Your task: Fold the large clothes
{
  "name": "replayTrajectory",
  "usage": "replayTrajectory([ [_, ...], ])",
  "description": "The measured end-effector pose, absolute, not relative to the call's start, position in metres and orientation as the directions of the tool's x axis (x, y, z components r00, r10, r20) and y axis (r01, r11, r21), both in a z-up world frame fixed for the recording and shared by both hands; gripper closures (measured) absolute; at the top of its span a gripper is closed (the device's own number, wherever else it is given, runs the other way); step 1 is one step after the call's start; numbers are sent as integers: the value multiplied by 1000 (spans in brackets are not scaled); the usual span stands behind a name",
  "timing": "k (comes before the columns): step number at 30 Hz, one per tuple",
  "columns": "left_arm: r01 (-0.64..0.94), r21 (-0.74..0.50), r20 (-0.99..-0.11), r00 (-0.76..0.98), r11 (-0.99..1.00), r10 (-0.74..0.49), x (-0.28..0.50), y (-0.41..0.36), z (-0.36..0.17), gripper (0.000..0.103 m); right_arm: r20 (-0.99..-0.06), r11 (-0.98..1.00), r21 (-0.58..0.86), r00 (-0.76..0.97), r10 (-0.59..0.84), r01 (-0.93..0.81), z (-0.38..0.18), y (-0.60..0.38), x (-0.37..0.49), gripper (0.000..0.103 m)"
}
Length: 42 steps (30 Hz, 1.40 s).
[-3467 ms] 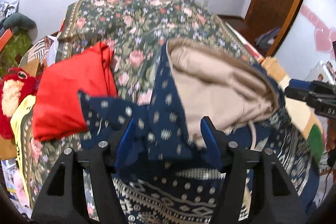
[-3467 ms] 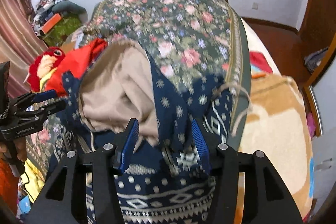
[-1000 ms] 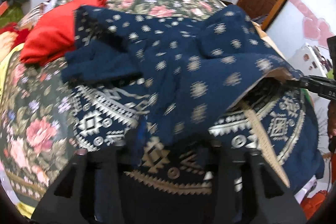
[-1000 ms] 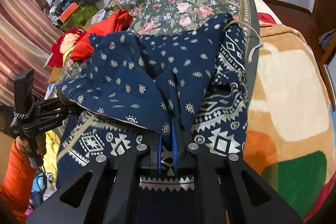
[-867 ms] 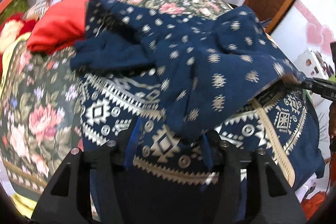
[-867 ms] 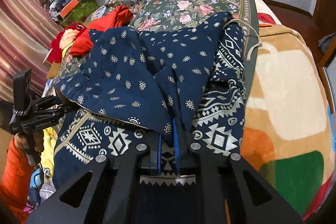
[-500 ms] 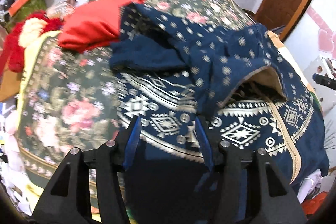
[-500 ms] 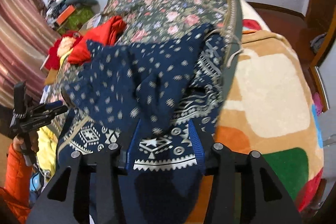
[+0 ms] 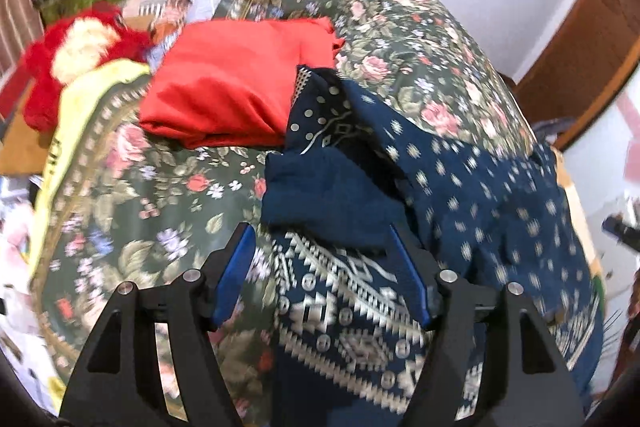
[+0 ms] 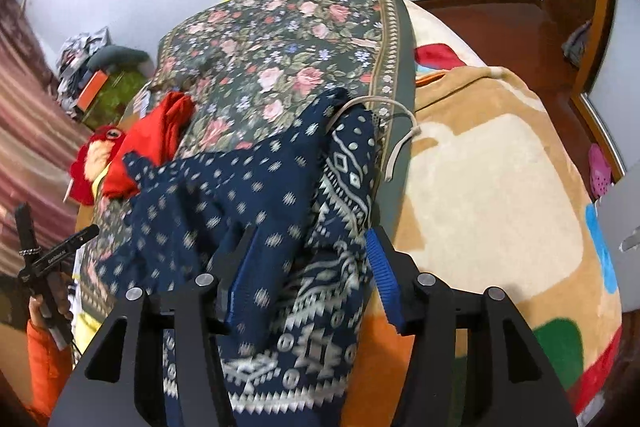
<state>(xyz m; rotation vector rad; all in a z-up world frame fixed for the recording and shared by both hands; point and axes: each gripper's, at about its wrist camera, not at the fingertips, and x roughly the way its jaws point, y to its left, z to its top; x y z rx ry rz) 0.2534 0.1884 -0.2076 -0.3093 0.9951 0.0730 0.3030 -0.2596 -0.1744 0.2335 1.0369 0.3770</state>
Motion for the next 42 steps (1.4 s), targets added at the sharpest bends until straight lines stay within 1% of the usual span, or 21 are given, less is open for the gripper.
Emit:
replayTrajectory([
  [5,-260,-300,-856,498,918,-138,290,209,-243,37,-815,915,373,418,402,-152,-196,-260,334,53],
  [13,-277,-298,-881,448,913,-151,336,221,-290,37,-852,918,387,347,392,-87,-234,-260,374,53],
  [20,-217,-289,-862,482,932,-155,363,218,-301,34,-852,905,417,308,423,-88,-253,-255,400,53],
  [22,-210,-295,-856,491,932,-160,370,219,-303,30,-849,901,424,305,431,-93,-256,-252,405,53],
  [26,-202,-298,-848,504,933,-162,377,218,-305,30,-841,899,420,320,436,-120,-257,-247,411,53],
  [29,-213,-313,-842,513,926,-167,376,219,-305,30,-828,888,444,324,457,-119,-261,-246,416,52],
  [30,-217,-323,-839,516,921,-173,376,220,-305,35,-826,886,450,324,461,-115,-261,-245,418,53],
  [31,-209,-353,-832,516,912,-204,376,220,-305,47,-821,881,461,327,469,-107,-262,-246,419,54],
  [32,-209,-384,-826,513,899,-233,376,220,-306,50,-819,878,466,323,474,-107,-262,-245,419,56],
  [33,-222,-390,-826,512,894,-233,376,220,-305,54,-815,873,475,317,485,-113,-261,-243,420,65],
  [34,-227,-398,-824,514,889,-237,375,220,-304,67,-810,865,487,309,498,-118,-259,-241,420,75],
  [36,-211,-436,-811,514,875,-280,372,217,-300,82,-809,868,480,318,494,-128,-252,-237,418,83],
  [41,-191,-398,-794,562,897,-232,356,206,-261,91,-768,854,494,379,516,-161,-219,-233,409,86],
  [42,-183,-397,-785,576,900,-229,353,204,-253,94,-759,850,499,388,523,-169,-214,-232,407,87],
])
